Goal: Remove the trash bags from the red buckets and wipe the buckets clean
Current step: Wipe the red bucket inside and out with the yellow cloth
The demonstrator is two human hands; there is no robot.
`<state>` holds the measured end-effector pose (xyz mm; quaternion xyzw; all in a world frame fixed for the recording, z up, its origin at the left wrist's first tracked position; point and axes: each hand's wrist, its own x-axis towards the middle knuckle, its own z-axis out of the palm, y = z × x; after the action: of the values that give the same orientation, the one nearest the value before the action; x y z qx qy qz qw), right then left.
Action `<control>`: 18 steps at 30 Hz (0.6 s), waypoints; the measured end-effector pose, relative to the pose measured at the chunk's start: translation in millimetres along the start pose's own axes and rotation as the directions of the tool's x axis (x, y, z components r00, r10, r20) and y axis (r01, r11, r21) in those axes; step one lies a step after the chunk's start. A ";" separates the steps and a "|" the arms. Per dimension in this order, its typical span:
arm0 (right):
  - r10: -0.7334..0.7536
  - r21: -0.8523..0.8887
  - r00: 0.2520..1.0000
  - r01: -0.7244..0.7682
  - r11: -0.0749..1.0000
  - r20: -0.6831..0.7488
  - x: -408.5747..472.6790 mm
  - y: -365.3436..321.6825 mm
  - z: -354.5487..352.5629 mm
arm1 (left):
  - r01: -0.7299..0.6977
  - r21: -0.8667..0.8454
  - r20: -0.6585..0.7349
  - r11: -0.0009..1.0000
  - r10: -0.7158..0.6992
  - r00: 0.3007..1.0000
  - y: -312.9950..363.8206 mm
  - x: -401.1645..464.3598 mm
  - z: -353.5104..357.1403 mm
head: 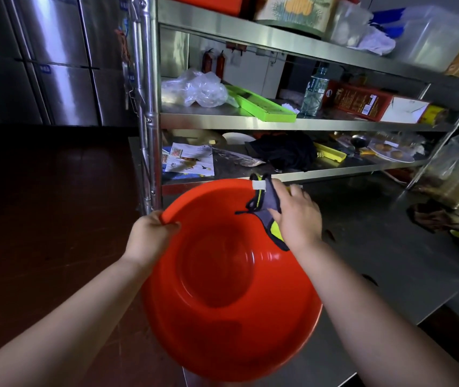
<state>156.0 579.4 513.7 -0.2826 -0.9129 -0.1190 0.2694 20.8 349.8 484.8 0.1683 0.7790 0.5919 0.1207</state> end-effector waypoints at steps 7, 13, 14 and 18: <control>0.158 0.114 0.985 -0.165 0.980 0.066 -34.9 0.5 1.5 | 0.121 -0.181 -0.065 0.976 -0.135 0.989 -5.0 -11.5 -14.9; 0.208 0.339 0.978 -0.188 0.922 -0.024 -46.0 4.6 -18.2 | 0.224 -0.252 -0.033 0.941 -0.240 0.970 -9.5 -16.7 -16.2; 0.197 0.347 0.979 -0.168 0.923 -0.049 -46.1 4.9 -24.9 | 0.264 -0.287 -0.004 0.921 -0.277 0.961 -9.6 -17.0 -14.4; 0.111 0.306 0.990 -0.078 0.949 -0.089 -53.5 -1.5 -53.8 | 0.432 -0.403 0.147 0.807 -0.409 0.901 -14.7 -15.3 -1.1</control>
<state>215.1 534.2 528.1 -0.2749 -0.8903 0.0201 0.3625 32.7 339.0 470.7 -0.0230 0.6450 0.7012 0.3029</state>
